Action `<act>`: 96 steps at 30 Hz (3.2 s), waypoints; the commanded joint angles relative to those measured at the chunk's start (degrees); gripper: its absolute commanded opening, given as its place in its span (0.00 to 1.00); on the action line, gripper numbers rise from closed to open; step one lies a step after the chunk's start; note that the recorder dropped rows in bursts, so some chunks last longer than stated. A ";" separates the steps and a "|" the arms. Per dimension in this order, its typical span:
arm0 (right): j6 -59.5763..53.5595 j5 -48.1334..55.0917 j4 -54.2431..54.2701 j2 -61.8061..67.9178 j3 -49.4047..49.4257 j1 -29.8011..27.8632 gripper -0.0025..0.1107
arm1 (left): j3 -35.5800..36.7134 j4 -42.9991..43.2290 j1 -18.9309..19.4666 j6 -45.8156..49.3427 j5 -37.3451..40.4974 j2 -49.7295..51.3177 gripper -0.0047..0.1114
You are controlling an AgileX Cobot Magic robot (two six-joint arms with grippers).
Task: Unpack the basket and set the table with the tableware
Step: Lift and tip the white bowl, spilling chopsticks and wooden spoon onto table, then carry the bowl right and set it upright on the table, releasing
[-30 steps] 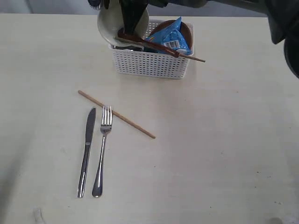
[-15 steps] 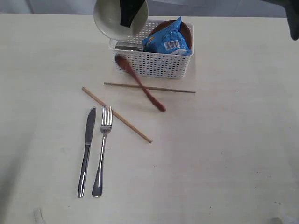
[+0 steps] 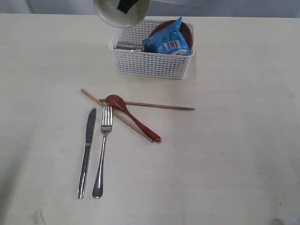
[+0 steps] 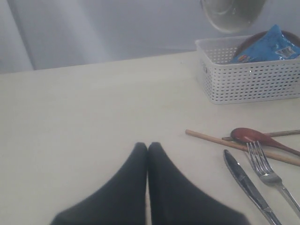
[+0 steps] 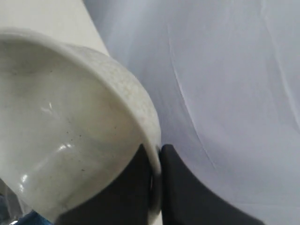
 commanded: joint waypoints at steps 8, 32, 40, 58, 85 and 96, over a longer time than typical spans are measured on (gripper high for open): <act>-0.37 14.60 25.18 -8.66 -0.13 -11.32 0.02 | 0.12 0.26 -0.32 -0.25 -0.64 -0.20 0.04; -10.37 23.18 60.59 -36.38 40.82 -26.27 0.02 | 0.12 0.26 -0.32 -0.25 -0.64 -0.20 0.04; -12.00 22.05 69.81 -38.46 54.63 -26.27 0.02 | 0.12 0.26 -0.32 -0.25 -0.64 -0.20 0.04; -14.31 8.83 85.12 -35.87 69.80 -26.27 0.02 | 0.12 0.26 -0.32 -0.25 -0.64 -0.20 0.04; -15.26 2.93 87.43 -27.10 68.06 -26.27 0.33 | 0.12 0.26 -0.32 -0.25 -0.64 -0.20 0.04; -14.54 14.63 82.15 -27.10 56.55 -26.27 0.43 | 0.12 0.26 -0.32 -0.25 -0.64 -0.20 0.04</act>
